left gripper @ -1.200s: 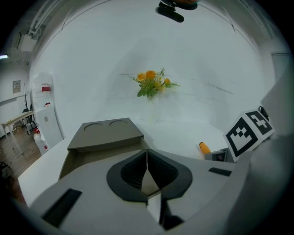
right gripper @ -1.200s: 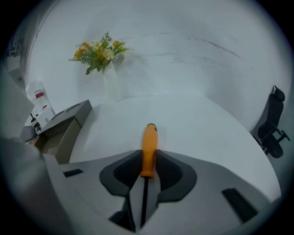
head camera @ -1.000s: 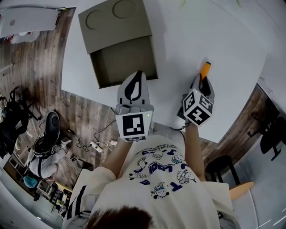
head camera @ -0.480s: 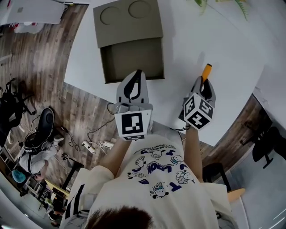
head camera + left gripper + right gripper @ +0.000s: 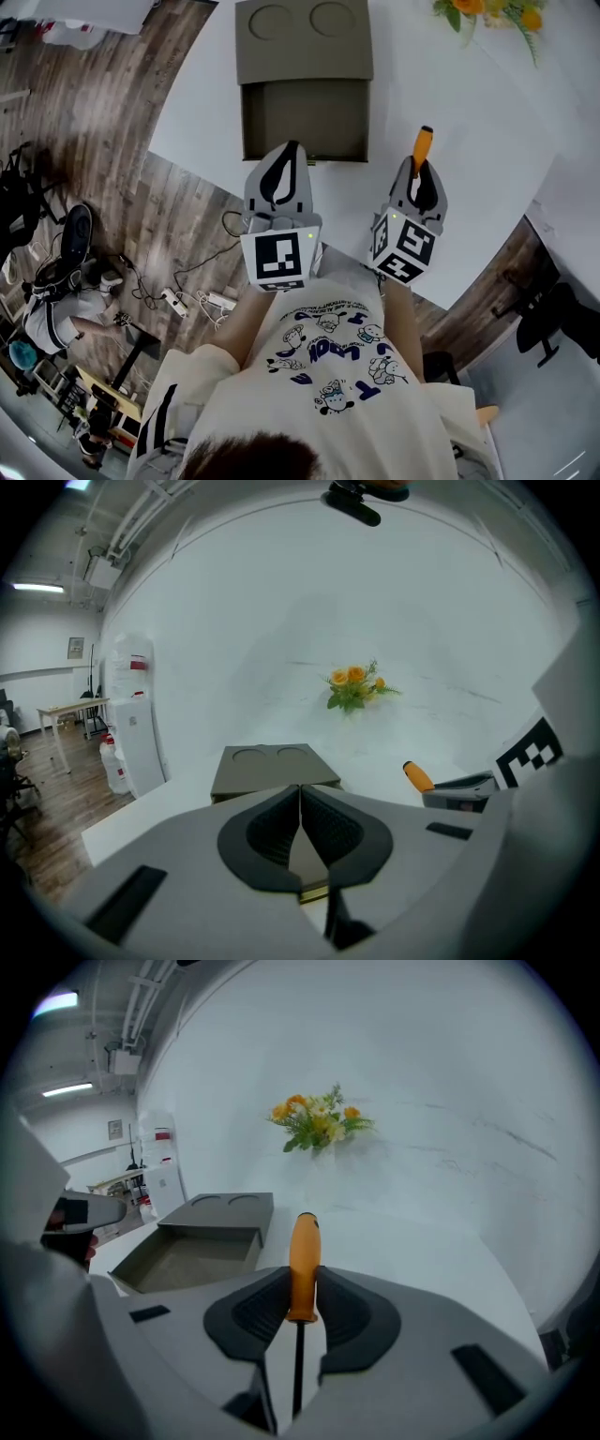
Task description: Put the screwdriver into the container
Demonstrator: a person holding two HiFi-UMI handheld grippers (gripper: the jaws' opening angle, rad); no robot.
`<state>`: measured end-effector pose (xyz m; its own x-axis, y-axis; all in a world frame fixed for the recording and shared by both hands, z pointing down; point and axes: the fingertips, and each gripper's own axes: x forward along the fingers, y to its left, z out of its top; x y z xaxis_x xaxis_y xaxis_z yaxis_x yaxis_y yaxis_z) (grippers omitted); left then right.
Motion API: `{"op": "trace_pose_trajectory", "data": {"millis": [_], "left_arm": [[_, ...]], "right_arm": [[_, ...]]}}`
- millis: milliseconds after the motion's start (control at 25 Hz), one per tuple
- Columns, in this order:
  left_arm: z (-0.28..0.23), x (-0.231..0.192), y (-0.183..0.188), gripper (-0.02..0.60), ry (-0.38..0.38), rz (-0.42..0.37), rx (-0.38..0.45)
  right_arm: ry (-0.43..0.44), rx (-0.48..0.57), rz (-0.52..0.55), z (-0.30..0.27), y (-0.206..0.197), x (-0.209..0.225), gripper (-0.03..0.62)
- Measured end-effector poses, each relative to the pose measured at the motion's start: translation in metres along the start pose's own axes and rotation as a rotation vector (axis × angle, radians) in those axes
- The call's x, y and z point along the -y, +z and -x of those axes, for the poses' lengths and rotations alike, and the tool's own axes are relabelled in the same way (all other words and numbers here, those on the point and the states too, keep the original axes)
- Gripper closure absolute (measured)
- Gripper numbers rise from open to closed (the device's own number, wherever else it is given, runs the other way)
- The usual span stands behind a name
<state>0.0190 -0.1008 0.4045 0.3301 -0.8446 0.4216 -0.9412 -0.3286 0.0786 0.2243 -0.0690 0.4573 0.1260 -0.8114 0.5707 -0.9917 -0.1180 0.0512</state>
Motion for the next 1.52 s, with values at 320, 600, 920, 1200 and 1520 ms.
{"op": "trace_pose_trajectory", "data": {"millis": [320,600,920,1200,1520], "left_arm": [[0.023,-0.023,0.001,0.561,0.022,0.016,0.026],[0.039,-0.034,-0.002,0.561,-0.005,0.011,0.040],[0.053,-0.038,0.009,0.561,-0.034,0.009,0.086],[0.067,-0.049,0.025,0.561,-0.012,0.025,0.143],[0.073,-0.067,0.034,0.561,0.038,0.043,0.170]], "right_arm": [[0.066,0.082,0.070,0.023,0.014,-0.042,0.491],[0.079,0.091,0.006,0.049,0.006,-0.064,0.491],[0.077,0.163,-0.015,0.076,0.029,-0.082,0.491],[0.119,0.217,-0.008,0.080,0.055,-0.101,0.491],[0.190,0.230,0.036,0.072,0.072,-0.122,0.491]]}}
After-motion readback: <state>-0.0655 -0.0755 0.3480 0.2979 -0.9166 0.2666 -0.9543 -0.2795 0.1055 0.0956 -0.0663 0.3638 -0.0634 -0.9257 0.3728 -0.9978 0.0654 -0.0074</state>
